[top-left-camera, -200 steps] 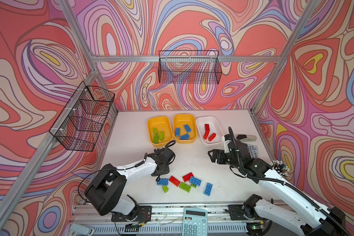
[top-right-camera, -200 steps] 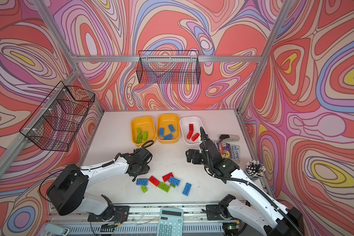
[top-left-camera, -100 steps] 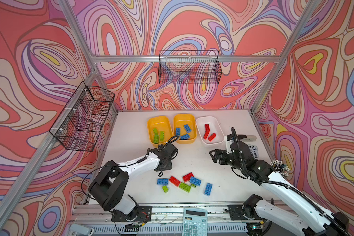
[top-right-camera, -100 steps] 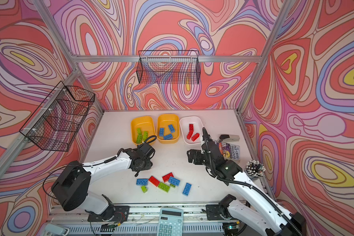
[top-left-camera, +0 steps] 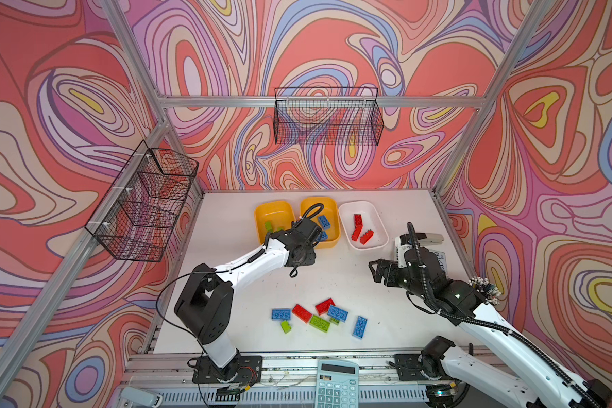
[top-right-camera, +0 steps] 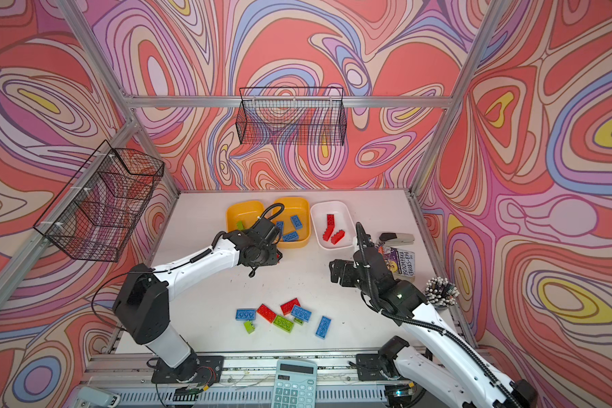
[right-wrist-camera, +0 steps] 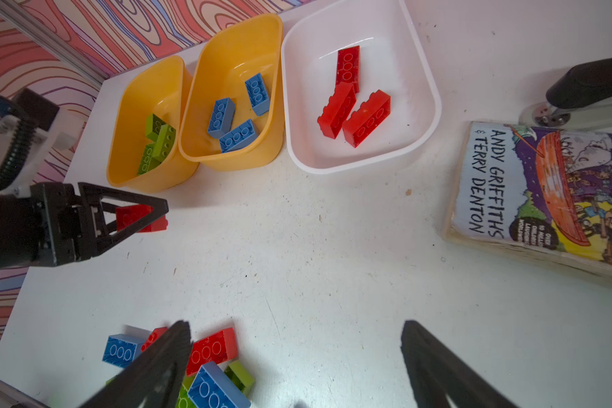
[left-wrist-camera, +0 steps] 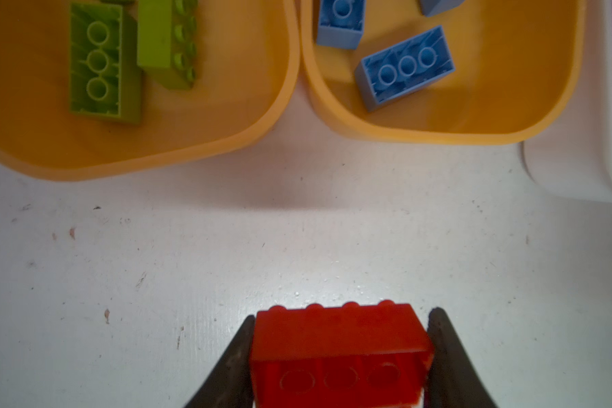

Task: Sort the legos into containers by color
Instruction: 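Carry the red brick to the white tub and release it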

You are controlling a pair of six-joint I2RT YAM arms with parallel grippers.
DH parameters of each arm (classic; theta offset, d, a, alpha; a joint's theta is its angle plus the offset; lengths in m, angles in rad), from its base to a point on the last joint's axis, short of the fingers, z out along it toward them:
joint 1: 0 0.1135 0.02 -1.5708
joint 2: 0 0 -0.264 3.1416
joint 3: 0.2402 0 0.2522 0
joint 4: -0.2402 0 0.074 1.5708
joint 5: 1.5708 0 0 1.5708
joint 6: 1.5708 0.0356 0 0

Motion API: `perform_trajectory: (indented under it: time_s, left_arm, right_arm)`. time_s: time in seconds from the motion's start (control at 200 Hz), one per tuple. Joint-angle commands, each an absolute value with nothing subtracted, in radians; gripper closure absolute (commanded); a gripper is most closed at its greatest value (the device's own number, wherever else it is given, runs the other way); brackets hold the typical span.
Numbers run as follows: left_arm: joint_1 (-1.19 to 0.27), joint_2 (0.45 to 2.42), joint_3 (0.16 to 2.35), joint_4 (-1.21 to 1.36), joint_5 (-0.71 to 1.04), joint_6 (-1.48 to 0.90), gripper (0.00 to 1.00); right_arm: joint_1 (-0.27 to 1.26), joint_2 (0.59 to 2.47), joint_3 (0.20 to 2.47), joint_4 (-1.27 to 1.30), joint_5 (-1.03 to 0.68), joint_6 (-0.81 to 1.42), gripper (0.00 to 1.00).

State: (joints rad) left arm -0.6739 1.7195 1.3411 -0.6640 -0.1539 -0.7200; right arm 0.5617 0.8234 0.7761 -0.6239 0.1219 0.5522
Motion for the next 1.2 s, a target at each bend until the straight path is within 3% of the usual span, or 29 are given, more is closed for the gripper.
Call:
perform_trajectory:
  time_s: [0.0, 0.386, 0.576, 0.636, 0.696, 0.766, 0.946, 1.192]
  left_arm:
    - [-0.669, 1.797, 1.477, -0.703, -0.102, -0.666, 0.62]
    - [-0.686, 2.22, 2.066, -0.568, 0.2, -0.604, 0.61]
    - [-0.69, 2.444, 2.361, -0.582, 0.22, -0.611, 0.59]
    - [-0.689, 2.492, 2.412, -0.576, 0.227, -0.621, 0.55]
    - [-0.688, 2.526, 2.443, -0.561, 0.24, -0.634, 0.43]
    - [-0.687, 2.542, 2.454, -0.544, 0.248, -0.649, 0.3]
    - [-0.686, 2.453, 2.335, -0.43, 0.276, -0.667, 0.18]
    - [-0.685, 2.137, 1.931, -0.317, 0.232, -0.658, 0.17]
  right_arm:
    - [0.56, 0.82, 0.819, -0.653, 0.155, 0.563, 0.02]
    - [0.558, 0.867, 0.849, -0.651, 0.175, 0.553, 0.02]
    - [0.558, 0.842, 0.827, -0.665, 0.2, 0.579, 0.02]
    - [0.558, 0.841, 0.83, -0.675, 0.21, 0.581, 0.02]
    - [0.558, 0.838, 0.835, -0.685, 0.223, 0.58, 0.02]
    - [0.558, 0.832, 0.838, -0.693, 0.234, 0.584, 0.02]
    - [0.558, 0.825, 0.833, -0.693, 0.236, 0.592, 0.02]
    - [0.558, 0.855, 0.831, -0.667, 0.205, 0.593, 0.02]
